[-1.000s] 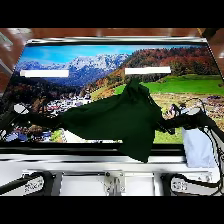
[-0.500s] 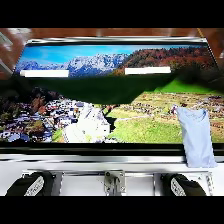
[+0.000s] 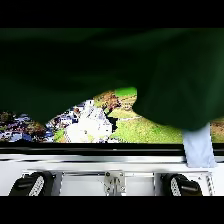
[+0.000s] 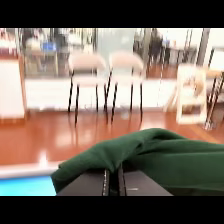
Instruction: Fold the shirts.
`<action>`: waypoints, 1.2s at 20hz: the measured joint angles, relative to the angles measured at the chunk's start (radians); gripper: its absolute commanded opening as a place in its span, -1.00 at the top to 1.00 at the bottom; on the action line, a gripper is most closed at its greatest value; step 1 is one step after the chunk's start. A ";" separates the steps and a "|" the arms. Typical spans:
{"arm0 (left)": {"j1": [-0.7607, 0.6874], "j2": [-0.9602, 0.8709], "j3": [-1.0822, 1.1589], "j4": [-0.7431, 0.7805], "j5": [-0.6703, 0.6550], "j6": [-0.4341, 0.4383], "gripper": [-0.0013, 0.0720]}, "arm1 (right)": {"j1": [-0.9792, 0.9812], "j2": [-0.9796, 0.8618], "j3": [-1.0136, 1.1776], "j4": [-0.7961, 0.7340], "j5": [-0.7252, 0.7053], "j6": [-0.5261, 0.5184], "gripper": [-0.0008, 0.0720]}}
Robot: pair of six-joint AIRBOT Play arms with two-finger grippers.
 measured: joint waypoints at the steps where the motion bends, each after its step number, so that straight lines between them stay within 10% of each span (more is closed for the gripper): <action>1: 0.000 0.005 -0.002 0.035 -0.074 -0.010 0.85 | 0.000 0.011 0.007 -0.043 0.060 0.021 0.81; 10: 0.000 -0.010 -0.323 0.193 -0.410 -0.042 0.85 | 0.002 -0.111 -0.178 -0.295 0.564 0.112 0.81; 24: 0.000 -0.704 -0.510 -0.014 0.089 -0.057 0.83 | 0.114 -0.850 -0.458 0.043 -0.188 0.124 0.81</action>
